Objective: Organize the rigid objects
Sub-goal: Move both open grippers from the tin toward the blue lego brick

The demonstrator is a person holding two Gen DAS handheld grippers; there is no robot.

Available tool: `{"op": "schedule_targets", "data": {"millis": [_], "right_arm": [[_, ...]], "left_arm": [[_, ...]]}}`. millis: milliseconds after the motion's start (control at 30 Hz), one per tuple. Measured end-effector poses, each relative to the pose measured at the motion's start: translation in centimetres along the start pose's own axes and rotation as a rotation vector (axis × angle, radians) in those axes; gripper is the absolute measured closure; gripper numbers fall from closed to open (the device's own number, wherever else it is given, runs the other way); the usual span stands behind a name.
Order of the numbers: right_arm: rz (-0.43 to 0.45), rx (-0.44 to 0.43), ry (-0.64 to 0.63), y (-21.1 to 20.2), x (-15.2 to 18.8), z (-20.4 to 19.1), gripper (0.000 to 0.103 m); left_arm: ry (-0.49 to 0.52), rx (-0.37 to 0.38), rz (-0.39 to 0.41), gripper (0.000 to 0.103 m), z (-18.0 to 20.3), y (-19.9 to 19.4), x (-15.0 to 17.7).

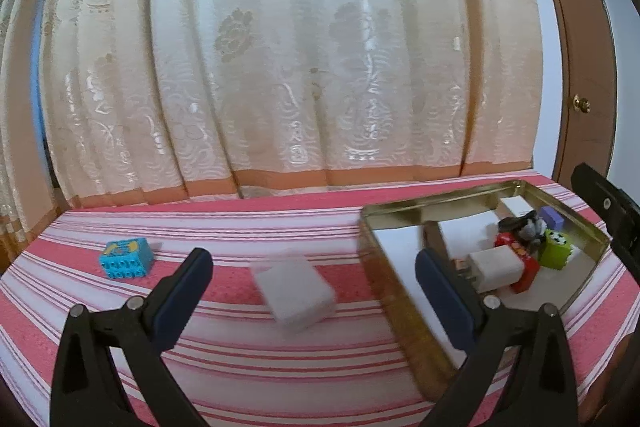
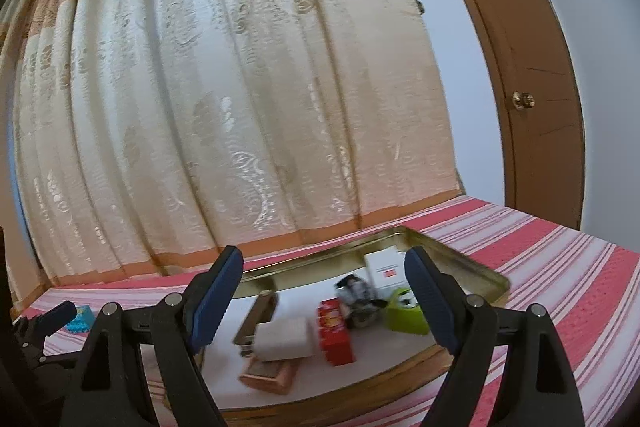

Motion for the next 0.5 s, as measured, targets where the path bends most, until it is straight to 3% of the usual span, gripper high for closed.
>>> {"op": "schedule_targets", "data": {"millis": [500], "right_arm": [[-0.026, -0.098, -0.051, 0.9, 1.5, -7.1, 0.018]], "left_arm": [[-0.064, -0.074, -0.039, 0.000, -7.8, 1.5, 0.5]]}}
Point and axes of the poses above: each gripper's, at about its wrist camera, not at the fingertips, and y roughly the way its jaws point, z to its right, x to its underside, the point moved 5 cm from there along y, roughly the way its jaws point, and after that the axes turned 5 degrees about -x, right-handed, at the moved point
